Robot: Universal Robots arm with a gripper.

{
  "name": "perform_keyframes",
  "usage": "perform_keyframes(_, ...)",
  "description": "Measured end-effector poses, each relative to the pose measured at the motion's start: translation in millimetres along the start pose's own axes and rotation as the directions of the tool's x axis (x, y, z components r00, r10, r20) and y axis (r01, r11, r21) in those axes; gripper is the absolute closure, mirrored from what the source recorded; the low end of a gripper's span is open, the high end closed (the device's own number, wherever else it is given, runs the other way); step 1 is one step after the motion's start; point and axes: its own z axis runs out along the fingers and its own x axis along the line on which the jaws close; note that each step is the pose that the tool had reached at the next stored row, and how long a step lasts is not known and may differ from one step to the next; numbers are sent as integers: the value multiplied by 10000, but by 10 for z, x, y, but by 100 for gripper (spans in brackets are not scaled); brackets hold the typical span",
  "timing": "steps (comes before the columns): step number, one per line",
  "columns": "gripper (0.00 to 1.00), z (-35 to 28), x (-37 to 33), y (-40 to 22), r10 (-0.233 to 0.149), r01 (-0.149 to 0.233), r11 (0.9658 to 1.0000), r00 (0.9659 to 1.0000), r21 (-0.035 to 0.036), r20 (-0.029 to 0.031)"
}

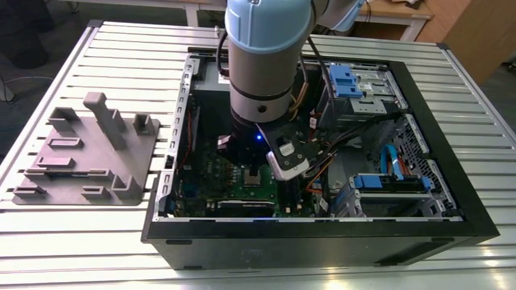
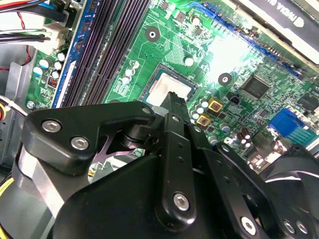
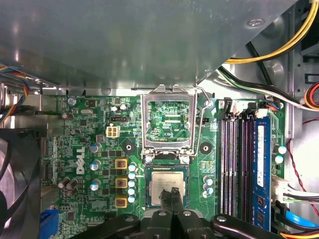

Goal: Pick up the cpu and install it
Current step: 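Close the cpu cover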

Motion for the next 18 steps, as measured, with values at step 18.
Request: perform_keyframes(18,89,-82,-5,28,-11,11,10000,10000,-8,0)
